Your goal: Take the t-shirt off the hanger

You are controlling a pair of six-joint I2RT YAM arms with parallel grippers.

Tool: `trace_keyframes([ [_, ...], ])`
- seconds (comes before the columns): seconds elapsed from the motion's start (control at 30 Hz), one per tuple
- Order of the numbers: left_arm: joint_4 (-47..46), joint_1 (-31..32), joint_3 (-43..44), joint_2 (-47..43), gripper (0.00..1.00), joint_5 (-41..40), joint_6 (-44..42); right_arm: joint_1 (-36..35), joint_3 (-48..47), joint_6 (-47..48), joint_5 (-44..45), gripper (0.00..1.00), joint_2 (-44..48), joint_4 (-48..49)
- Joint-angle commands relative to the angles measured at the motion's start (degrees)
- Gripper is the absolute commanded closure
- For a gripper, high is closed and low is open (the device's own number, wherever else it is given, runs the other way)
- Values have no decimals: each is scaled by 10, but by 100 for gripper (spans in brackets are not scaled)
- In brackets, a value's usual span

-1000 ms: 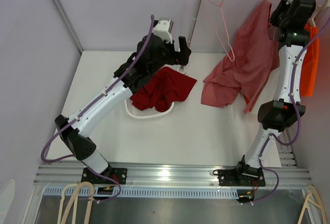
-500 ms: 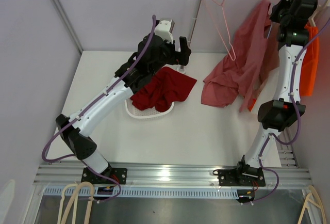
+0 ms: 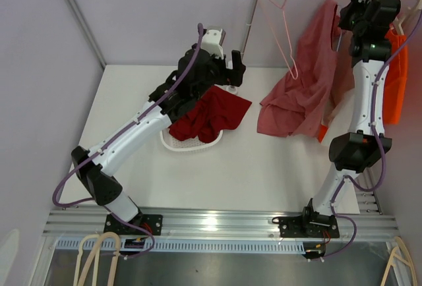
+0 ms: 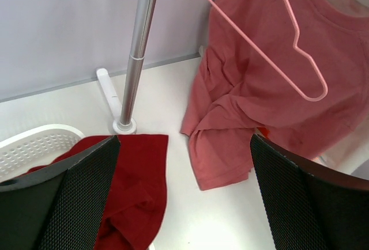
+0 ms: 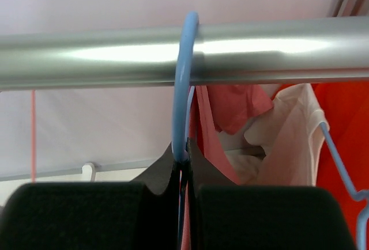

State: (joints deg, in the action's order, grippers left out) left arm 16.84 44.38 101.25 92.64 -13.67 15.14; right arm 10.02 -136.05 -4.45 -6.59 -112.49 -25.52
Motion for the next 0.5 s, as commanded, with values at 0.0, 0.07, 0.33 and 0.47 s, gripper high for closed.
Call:
trace_keyframes([
  [0.0,-59,35,-33,-37,1,-45,-45,-25,38,23,5,100,99,58],
  [0.07,-89,54,-51,-56,1,-92,-94,-33,53,27,7,100,125,56],
  [0.33,-165,97,-144,-124,0,-92,-137,-54,130,2,46,100,189,41],
  [0.47,-206,120,-186,-156,0,-83,-174,-55,162,-48,109,100,214,29],
])
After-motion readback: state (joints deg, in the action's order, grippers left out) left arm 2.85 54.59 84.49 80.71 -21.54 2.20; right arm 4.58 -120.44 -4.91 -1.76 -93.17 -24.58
